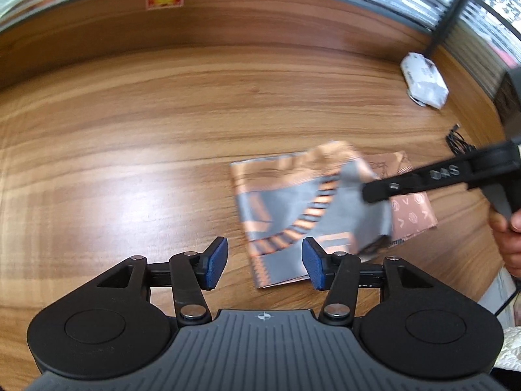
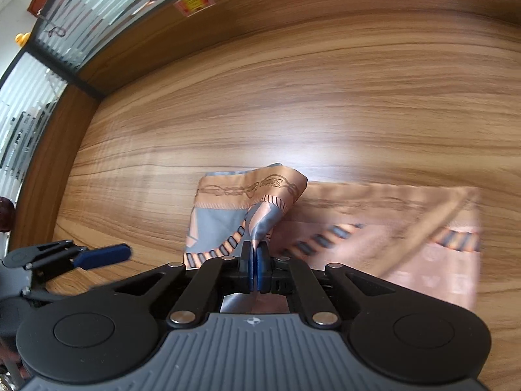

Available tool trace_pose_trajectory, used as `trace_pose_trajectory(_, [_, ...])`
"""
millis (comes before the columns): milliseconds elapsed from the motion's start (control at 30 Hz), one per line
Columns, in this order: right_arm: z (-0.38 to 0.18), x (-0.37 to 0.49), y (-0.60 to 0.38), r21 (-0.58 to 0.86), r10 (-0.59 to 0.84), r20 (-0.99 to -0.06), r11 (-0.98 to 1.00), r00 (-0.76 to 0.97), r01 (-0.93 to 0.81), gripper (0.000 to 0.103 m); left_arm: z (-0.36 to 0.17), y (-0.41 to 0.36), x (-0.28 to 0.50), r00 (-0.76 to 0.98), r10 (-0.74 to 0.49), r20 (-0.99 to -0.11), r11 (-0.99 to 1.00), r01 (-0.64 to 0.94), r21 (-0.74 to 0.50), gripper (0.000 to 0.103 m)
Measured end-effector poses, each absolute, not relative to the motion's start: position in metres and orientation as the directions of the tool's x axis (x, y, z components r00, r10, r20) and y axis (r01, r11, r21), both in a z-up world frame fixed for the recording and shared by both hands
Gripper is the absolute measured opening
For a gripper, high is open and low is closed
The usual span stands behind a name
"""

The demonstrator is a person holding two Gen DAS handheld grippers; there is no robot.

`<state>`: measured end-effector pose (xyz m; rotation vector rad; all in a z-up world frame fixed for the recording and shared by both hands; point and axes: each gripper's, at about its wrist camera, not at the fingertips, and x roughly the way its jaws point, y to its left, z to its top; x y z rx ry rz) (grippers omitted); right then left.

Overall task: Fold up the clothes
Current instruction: 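Fold the grey scarf end over with the left gripper while the right gripper pinches the scarf, then pinch the folded scarf edge with the right gripper, then open it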

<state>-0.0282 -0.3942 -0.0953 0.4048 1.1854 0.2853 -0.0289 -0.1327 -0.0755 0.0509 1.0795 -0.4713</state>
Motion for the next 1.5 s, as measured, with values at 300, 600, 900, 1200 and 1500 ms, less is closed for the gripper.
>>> trace_pose_trajectory(300, [-0.099, -0.044, -0.455, 0.393, 0.353, -0.866, 0.918, 0.356, 0.046, 0.002, -0.081, -0.158, -0.027, 0.368, -0.307, -0.878, 0.917, 0.36, -0.17, 0.055])
trace_pose_trajectory(600, [-0.101, -0.052, -0.497, 0.366, 0.311, -0.876, 0.927, 0.369, 0.085, 0.002, -0.085, -0.183, -0.033, 0.358, -0.299, -0.885, 0.915, 0.372, -0.159, 0.055])
trace_pose_trajectory(900, [-0.109, -0.056, -0.51, 0.335, 0.281, -0.89, 0.937, 0.359, 0.096, 0.016, -0.087, -0.188, -0.037, 0.354, -0.278, -0.893, 0.919, 0.367, -0.141, 0.056])
trace_pose_trajectory(1200, [-0.12, -0.065, -0.513, 0.286, 0.234, -0.911, 0.951, 0.34, 0.114, 0.027, -0.089, -0.19, -0.038, 0.35, -0.266, -0.898, 0.923, 0.36, -0.133, 0.056])
trace_pose_trajectory(1500, [-0.129, -0.067, -0.518, 0.31, 0.256, -0.911, 0.942, 0.323, 0.127, 0.027, -0.088, -0.19, -0.038, 0.341, -0.268, -0.901, 0.922, 0.362, -0.137, 0.057])
